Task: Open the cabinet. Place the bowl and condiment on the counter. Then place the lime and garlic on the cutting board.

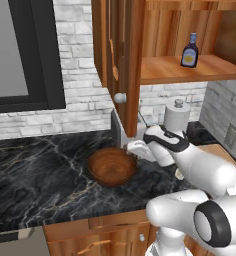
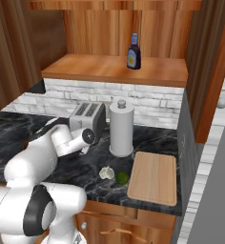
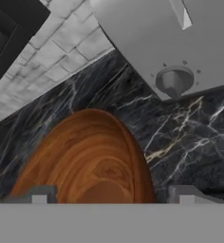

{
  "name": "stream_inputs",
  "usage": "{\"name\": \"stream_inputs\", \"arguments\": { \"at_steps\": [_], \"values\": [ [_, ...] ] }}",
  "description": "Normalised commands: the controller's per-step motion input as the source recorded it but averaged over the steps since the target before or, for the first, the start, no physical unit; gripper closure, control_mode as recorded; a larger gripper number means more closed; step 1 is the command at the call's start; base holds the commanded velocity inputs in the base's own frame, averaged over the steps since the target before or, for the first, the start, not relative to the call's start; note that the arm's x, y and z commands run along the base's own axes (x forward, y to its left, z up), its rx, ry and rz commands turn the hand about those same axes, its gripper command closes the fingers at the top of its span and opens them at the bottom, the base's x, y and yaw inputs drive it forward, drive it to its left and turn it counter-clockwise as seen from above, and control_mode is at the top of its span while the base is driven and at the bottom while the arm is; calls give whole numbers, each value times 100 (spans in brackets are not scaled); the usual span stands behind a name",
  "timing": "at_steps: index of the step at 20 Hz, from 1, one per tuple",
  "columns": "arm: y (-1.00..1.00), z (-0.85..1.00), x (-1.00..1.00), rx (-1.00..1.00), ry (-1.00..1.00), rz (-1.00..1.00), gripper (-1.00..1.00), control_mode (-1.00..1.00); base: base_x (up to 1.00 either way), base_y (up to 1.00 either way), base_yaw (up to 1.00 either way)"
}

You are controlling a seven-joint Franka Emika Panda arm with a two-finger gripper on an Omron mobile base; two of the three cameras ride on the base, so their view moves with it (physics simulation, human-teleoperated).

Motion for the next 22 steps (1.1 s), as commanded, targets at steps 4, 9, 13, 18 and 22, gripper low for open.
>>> {"name": "stream_inputs", "arguments": {
  "at_steps": [4,9,13,18,22],
  "values": [
    [-33,63,-3,-2,2,0,-100,-100,0,0,0],
    [-38,61,-4,-9,13,-6,-100,-100,0,0,0],
    [-47,43,-24,-13,11,-10,-100,-100,0,0,0],
    [-47,17,-52,-15,0,-7,-100,-100,0,0,0],
    [-35,21,-48,-12,-16,-4,-100,-100,0,0,0]
  ]
}}
